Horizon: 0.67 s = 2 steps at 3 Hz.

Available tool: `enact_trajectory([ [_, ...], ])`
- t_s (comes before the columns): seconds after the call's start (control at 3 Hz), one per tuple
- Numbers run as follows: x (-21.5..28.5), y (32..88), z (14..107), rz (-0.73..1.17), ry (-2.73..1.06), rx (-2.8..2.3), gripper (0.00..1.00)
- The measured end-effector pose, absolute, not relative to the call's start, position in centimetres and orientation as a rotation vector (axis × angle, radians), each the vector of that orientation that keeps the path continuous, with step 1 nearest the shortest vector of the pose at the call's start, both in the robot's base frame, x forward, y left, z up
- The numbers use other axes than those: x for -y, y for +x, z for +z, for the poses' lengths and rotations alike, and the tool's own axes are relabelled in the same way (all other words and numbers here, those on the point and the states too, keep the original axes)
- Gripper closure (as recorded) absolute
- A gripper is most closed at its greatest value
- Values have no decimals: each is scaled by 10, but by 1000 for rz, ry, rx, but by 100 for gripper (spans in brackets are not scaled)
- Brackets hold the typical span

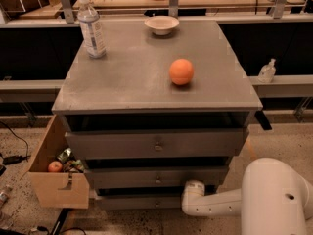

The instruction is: Open bottom drawer

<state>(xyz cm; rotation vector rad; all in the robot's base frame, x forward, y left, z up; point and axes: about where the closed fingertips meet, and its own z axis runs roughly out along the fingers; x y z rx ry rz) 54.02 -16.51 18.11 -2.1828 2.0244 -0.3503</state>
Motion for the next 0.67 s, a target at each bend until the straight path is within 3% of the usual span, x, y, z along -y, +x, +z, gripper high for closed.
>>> enact_trajectory([
  [0.33,165,540,181,-350,-2183,-2024,100],
  [0.67,165,540,181,-350,-2183,-2024,80],
])
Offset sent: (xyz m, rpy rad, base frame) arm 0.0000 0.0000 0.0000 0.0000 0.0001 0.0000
